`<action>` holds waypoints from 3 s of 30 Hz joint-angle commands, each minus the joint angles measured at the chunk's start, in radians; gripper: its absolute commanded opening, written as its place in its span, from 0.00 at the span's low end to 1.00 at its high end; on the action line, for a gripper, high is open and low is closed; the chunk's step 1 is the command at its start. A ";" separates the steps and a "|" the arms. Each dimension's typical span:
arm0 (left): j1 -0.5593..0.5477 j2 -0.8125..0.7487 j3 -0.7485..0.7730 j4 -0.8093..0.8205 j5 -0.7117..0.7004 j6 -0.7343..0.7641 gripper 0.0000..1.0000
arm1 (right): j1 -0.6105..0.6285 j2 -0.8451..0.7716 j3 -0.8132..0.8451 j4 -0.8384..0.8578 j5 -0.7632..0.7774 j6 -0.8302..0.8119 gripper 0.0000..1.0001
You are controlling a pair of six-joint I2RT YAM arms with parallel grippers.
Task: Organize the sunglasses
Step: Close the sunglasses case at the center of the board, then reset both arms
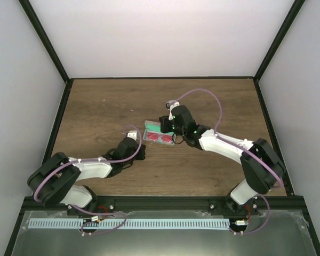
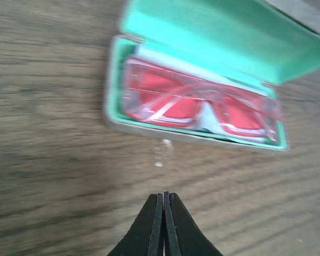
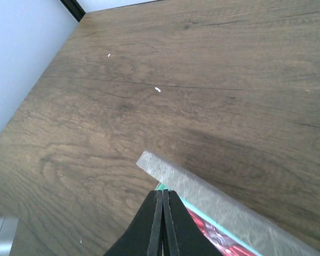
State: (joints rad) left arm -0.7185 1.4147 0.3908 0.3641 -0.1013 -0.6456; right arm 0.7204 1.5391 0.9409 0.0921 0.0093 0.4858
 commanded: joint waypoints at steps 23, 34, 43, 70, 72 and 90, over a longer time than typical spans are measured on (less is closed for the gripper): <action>-0.086 0.380 0.121 0.207 0.035 -0.088 0.04 | -0.058 0.245 0.036 -0.029 -0.154 -0.019 0.03; -0.103 0.334 0.065 0.204 -0.035 -0.106 0.04 | -0.049 0.292 -0.068 0.066 -0.195 0.014 0.03; -0.199 0.350 0.068 0.191 -0.193 -0.171 0.04 | -0.036 0.286 -0.111 0.089 -0.186 0.026 0.03; -0.208 -0.029 -0.059 0.060 -0.313 -0.117 0.22 | 0.007 0.050 -0.230 0.156 -0.152 0.054 0.11; -0.209 -0.109 -0.048 -0.008 -0.327 -0.089 0.41 | 0.008 -0.013 -0.248 0.152 -0.129 0.052 0.26; -0.213 -0.742 0.065 -0.494 -0.594 0.018 1.00 | 0.008 -0.445 -0.236 -0.088 -0.002 -0.038 0.97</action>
State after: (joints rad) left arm -0.9295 0.7254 0.4042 -0.0048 -0.6228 -0.6712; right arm 0.7235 1.1648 0.6426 0.0978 -0.0216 0.4789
